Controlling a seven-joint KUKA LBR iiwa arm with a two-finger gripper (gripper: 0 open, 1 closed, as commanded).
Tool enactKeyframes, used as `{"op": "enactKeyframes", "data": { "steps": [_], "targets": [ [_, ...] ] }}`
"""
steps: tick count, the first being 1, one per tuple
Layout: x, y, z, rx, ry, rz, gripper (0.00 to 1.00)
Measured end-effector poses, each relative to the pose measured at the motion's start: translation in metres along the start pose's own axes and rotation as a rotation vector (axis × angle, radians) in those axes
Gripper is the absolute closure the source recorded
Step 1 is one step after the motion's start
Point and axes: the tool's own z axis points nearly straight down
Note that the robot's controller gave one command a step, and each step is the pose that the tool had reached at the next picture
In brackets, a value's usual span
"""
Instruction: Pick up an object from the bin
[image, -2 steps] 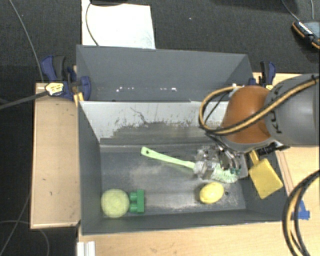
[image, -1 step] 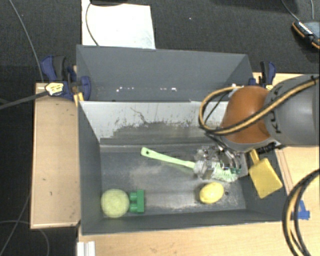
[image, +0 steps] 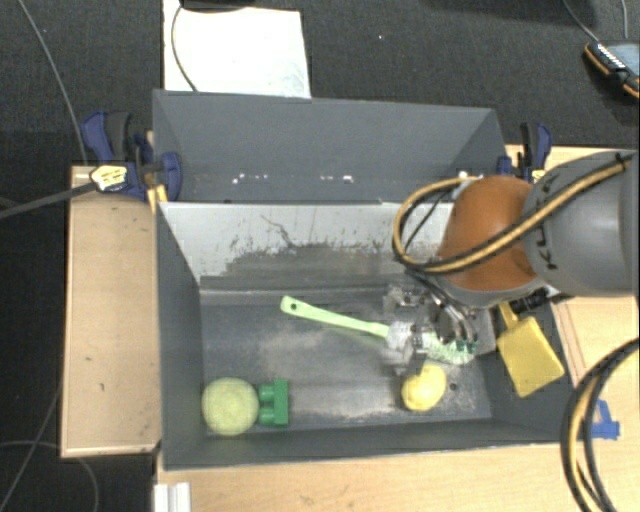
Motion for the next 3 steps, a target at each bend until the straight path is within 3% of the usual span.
{"op": "enactKeyframes", "data": {
  "steps": [1,2,3],
  "targets": [
    [0.000,0.000,0.000,0.000,0.000,0.000,0.00],
    [0.000,-0.027,0.002,-0.001,-0.002,0.036,1.00],
    [0.000,-0.027,0.002,-0.001,-0.002,0.036,1.00]
  ]
}}
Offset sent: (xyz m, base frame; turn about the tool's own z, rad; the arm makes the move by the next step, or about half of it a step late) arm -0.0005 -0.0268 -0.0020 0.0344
